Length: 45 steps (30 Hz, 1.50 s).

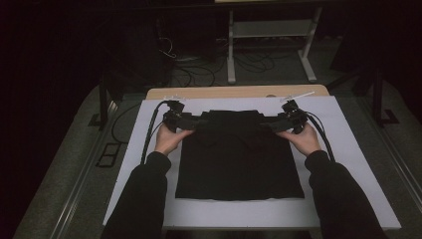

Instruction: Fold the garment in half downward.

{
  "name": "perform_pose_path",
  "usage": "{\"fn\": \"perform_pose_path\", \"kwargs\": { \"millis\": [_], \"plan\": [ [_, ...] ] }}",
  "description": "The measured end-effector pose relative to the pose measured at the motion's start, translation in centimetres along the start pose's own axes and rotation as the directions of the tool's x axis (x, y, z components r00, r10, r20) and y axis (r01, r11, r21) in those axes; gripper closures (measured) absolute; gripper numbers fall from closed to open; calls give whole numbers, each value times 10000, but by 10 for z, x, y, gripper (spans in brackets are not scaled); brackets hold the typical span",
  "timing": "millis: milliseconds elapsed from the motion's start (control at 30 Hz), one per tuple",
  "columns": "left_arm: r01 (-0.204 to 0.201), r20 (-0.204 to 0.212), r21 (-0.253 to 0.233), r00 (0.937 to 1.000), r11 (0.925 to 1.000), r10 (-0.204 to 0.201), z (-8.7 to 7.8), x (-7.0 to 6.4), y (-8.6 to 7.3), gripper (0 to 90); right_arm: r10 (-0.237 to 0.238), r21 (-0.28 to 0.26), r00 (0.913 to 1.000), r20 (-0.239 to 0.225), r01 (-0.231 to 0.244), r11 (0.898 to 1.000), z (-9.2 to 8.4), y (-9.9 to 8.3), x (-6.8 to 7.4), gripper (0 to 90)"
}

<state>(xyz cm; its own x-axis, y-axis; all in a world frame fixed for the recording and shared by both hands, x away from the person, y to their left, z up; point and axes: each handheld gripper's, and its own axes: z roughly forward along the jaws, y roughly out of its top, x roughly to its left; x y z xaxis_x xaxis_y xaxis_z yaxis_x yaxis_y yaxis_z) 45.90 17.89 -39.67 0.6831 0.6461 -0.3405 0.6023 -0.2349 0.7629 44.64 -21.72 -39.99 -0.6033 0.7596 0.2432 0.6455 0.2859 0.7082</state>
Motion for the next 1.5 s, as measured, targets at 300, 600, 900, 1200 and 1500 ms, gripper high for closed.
{"fn": "perform_pose_path", "kwargs": {
  "millis": [300, 600, 900, 1200, 1500],
  "plan": [
    [-58, 94, 152, 9999, 9999, 57, 4, -3, -3, 0, -182, 254, 9995, -250, 188, 9995, 11, -3, 7, 0],
    [-119, 227, 286, 9997, 9995, 113, 8, -6, -7, 0, -340, 298, 9979, -556, 357, 9989, 19, -4, 16, 0],
    [-250, 405, 694, 9989, 9973, 222, 15, -8, -10, 0, -459, 641, 9964, -720, 505, 9967, 31, -9, 22, 0],
    [-297, 600, 1250, 9979, 9917, 223, 21, -11, -16, 69, -525, 650, 9921, -1141, 602, 9961, 34, -11, 26, 134],
    [-27, 785, 1449, 9969, 9894, -88, 18, -5, -20, 282, -439, 894, 9917, -1212, 549, 9945, 36, -16, 25, 305]
  ]
}}
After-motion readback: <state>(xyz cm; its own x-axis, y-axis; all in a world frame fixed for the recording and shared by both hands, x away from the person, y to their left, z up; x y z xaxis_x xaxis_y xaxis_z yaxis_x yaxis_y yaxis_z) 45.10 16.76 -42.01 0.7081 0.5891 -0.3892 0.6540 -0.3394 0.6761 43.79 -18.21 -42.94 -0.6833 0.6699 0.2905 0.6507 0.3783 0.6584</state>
